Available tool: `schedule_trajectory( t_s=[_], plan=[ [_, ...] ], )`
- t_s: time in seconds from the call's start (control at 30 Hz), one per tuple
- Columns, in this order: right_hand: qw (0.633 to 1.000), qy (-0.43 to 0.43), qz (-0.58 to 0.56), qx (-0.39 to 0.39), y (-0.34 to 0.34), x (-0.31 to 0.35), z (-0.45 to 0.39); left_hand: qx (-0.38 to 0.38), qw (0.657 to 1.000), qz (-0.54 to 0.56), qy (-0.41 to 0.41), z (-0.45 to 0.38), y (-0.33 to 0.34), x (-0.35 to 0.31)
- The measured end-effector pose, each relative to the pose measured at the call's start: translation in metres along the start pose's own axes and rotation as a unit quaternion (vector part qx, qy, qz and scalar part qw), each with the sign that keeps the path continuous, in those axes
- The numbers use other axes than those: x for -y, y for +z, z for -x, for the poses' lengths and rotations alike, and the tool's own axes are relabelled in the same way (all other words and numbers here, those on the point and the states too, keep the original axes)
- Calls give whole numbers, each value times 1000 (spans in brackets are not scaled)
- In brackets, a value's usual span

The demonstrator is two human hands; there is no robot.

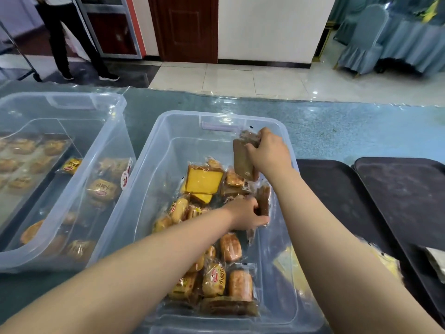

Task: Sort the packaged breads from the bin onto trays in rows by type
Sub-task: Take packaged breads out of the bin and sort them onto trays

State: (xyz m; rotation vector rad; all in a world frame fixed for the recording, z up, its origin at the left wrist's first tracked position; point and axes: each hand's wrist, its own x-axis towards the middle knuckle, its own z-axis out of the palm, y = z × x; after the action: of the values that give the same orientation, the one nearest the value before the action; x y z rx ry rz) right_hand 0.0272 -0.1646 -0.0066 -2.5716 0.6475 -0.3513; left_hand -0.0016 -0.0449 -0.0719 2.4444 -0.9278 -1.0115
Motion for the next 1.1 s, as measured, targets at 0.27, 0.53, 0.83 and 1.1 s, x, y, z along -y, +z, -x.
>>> schedule_trajectory(
  t_s=[0.27, 0.53, 0.83, 1.1],
  plan=[
    [999, -5, 34, -29, -4, 0, -6, -89, 996, 1, -32, -22, 27, -4],
    [1000, 4, -2, -20, -9, 4, -5, -65, 996, 55, 5, -2, 4, 13],
    [988, 44, -133, -67, -44, -6, 0, -122, 992, -33, 27, 68, -47, 9],
    [897, 81, -426, -83, -85, -55, 27, -270, 954, -132, 27, 118, -51, -22]
  ],
)
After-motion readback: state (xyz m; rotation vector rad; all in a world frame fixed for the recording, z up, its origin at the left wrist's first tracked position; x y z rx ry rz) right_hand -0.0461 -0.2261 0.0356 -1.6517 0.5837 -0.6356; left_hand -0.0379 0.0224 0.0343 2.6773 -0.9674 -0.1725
